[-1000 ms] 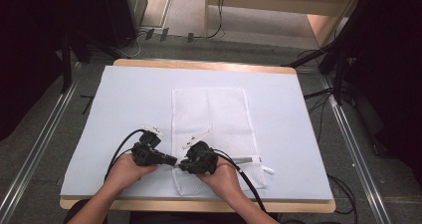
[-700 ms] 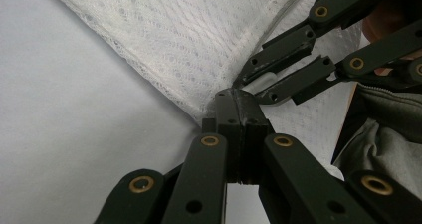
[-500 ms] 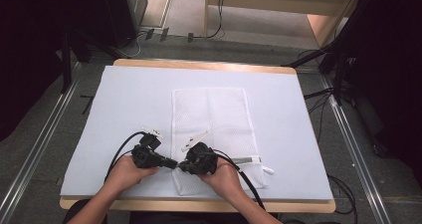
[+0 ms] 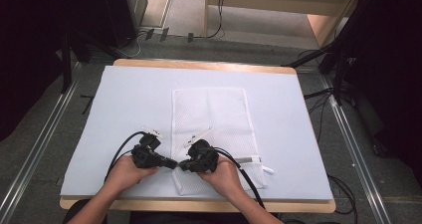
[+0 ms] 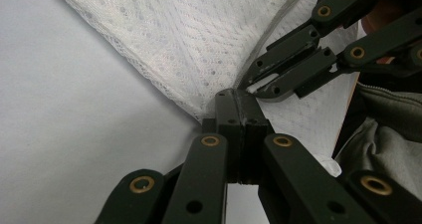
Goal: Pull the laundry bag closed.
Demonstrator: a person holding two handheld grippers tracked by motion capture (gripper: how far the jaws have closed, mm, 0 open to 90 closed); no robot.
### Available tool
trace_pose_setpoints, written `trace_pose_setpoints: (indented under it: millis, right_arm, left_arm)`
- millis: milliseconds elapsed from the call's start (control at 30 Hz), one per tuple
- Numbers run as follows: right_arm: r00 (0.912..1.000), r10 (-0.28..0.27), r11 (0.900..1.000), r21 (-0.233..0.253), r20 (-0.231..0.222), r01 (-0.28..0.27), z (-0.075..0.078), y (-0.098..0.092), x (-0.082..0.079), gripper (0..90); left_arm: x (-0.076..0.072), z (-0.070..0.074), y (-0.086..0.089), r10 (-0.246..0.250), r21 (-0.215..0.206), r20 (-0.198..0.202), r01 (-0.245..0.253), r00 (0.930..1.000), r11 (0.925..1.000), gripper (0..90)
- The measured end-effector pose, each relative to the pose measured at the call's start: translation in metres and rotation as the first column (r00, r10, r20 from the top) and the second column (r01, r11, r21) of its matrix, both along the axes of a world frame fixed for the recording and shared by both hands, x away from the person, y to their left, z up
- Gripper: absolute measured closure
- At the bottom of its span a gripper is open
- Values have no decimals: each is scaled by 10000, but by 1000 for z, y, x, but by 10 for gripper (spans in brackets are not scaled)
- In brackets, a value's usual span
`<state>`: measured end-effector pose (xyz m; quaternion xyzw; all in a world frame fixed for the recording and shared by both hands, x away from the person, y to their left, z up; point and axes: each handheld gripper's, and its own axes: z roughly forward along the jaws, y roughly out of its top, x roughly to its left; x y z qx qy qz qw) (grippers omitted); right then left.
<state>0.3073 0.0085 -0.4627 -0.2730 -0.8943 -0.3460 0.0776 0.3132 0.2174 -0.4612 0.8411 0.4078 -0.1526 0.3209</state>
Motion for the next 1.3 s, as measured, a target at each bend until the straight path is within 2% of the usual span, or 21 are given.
trace_pose_setpoints:
  millis: [100,367,900,1100,1233,1300]
  right_arm:
    - [9997,16,10000,55,-255,-15,1,-2,1,886]
    - [9988,-226,9997,-26,-432,225,4,-10,2,888]
    - [9981,-555,9984,-116,-272,552,10,-34,0,887]
    - [9969,-690,9975,112,-370,695,8,-47,-1,887]
    - [9972,-719,9974,52,-188,721,8,-51,-3,887]
    - [9962,-838,9964,70,-234,839,9,-56,-3,887]
  left_arm:
    - [0,0,0,-5,-6,15,5,10000,10000,900]
    - [-2,1,-1,-88,130,202,86,9998,9999,900]
    - [-1,0,-1,-139,55,163,139,9998,9999,900]
    - [0,0,-1,-197,83,190,196,9996,9998,900]
    - [-1,0,0,-208,85,203,206,9996,9998,900]
    - [0,0,0,-208,71,182,206,9996,9998,900]
